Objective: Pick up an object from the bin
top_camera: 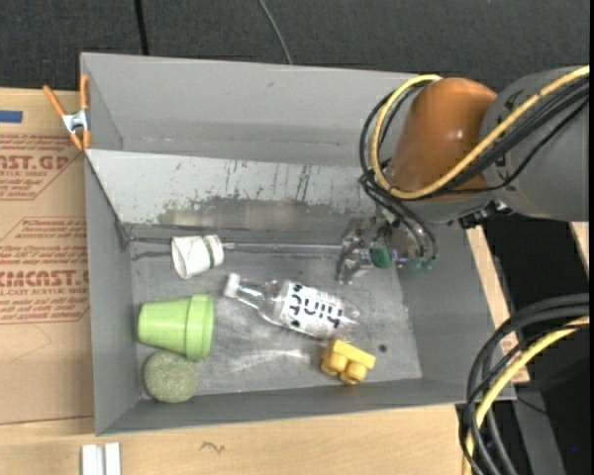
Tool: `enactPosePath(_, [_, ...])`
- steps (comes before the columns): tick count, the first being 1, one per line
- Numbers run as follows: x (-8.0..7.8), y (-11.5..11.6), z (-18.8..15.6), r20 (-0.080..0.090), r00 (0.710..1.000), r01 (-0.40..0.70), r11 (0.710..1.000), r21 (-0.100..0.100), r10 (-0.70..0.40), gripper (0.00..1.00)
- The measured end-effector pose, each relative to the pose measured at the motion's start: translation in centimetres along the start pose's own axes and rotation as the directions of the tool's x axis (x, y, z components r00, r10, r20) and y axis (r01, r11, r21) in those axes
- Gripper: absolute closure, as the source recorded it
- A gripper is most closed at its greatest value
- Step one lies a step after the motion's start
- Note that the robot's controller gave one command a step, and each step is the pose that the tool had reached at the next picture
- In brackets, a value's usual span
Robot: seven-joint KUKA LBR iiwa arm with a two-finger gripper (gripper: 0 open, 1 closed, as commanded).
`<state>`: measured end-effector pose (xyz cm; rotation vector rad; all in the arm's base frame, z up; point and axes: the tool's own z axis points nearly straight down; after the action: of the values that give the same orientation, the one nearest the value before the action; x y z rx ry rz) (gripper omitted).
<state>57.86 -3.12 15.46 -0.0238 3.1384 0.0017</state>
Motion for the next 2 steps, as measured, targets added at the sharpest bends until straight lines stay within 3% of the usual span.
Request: enactPosePath(2, [1.4, 4.7, 1.0, 0.002, 0.999, -0.039, 0.999, -0.002, 0.039, 1.0])
